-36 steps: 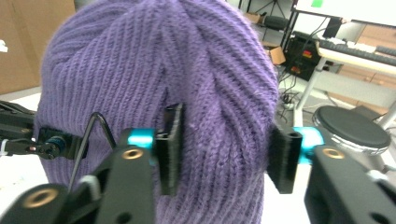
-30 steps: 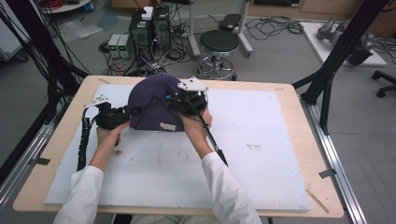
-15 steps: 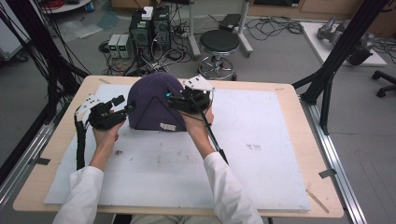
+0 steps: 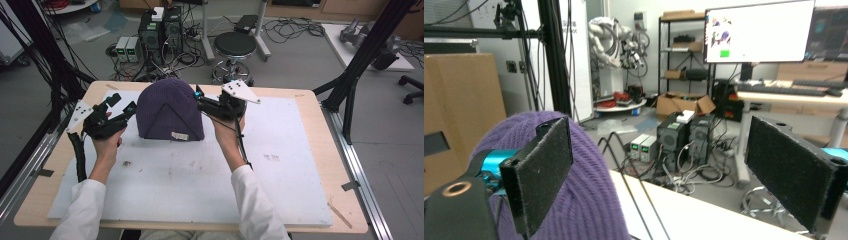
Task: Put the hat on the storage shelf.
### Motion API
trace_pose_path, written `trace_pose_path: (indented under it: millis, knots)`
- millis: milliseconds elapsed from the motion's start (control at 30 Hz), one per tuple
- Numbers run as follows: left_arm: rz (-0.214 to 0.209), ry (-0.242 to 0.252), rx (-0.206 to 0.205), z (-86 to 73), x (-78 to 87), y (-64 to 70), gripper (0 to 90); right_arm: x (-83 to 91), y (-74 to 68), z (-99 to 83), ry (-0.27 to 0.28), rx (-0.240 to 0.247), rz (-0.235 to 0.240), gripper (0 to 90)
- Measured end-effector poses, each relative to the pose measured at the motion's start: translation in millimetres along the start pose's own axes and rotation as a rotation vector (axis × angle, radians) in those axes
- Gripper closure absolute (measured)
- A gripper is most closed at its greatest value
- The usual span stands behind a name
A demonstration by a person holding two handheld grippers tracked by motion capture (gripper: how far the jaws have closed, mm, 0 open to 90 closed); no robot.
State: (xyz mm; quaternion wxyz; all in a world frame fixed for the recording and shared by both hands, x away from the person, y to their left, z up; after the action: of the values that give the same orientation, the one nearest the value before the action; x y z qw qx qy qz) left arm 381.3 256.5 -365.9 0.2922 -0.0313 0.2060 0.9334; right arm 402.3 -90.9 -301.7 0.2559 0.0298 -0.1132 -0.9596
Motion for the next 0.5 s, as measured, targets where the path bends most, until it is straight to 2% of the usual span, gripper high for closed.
trace_pose_path:
  millis: [133,267,400,500]
  knots:
    - [-0.006,0.025,-0.018,4.3,4.7,6.7,23.3,17.6,14.7,1.1,0.032,-0.002,-0.035,11.2]
    - [-0.021,0.062,-0.015,6.8,11.5,11.9,22.1,40.0,33.9,-0.2,0.054,-0.021,-0.087,11.2]
    - [-0.021,0.07,-0.029,6.5,18.2,15.5,21.1,66.0,53.3,-4.9,0.052,-0.011,-0.139,11.2]
    - [-0.026,0.078,-0.028,6.5,22.7,16.3,20.5,81.9,66.0,-9.2,0.053,-0.022,-0.17,11.2]
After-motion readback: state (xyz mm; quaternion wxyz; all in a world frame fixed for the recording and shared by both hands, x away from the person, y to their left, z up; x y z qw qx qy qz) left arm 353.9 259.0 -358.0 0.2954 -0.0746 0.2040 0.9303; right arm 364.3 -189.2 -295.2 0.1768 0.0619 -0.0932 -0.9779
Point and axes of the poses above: each handheld gripper's, and its own axes: x roughly backward along the jaws, z roughly out of its top, y roughly to its right, the point moved 2 cm from there along -x, roughly forward along the jaws, and after that the axes turned 15 degrees about x, right-handed, at the moved point
